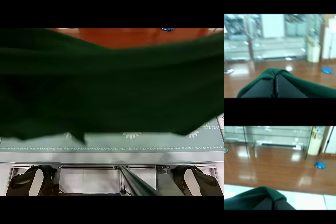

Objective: Fold the shirts.

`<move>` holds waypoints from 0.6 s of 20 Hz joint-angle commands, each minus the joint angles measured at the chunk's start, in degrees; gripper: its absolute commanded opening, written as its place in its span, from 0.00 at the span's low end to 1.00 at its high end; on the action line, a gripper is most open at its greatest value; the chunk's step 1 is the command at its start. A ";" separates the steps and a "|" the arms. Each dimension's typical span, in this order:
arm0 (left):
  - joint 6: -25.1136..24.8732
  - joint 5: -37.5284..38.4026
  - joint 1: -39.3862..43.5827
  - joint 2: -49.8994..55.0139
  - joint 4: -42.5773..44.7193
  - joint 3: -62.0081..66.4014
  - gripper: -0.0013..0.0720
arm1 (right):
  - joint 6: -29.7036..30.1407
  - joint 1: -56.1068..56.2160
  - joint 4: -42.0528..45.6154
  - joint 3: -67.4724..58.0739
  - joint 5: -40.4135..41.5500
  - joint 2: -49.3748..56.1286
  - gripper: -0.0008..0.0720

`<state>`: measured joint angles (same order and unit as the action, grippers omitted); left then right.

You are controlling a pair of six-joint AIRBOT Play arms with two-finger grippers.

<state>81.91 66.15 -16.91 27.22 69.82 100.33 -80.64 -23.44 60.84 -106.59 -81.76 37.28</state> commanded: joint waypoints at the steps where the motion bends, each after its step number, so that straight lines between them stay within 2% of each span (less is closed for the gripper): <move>1: 3.72 3.58 2.16 -1.22 7.80 -0.61 0.04 | -1.22 0.04 0.13 4.15 -1.86 -1.07 0.04; 4: 7.50 4.92 2.19 0.94 7.23 -7.76 0.04 | -0.42 0.04 -2.32 14.80 -1.20 -1.01 0.04; 7: 7.72 4.07 2.21 6.40 -0.83 -19.21 0.04 | 1.33 0.09 -7.58 26.49 2.75 0.59 0.04; 9: 7.06 -0.11 2.32 12.41 -4.94 -26.97 0.04 | 4.42 0.11 -12.09 32.85 5.07 4.17 0.04; 12: 2.69 -7.82 3.30 25.42 -11.85 -32.06 0.04 | 8.48 0.11 -12.50 37.57 10.86 14.25 0.04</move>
<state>87.59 65.08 -14.35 42.63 65.39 74.32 -76.16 -23.38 51.09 -74.67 -76.03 44.64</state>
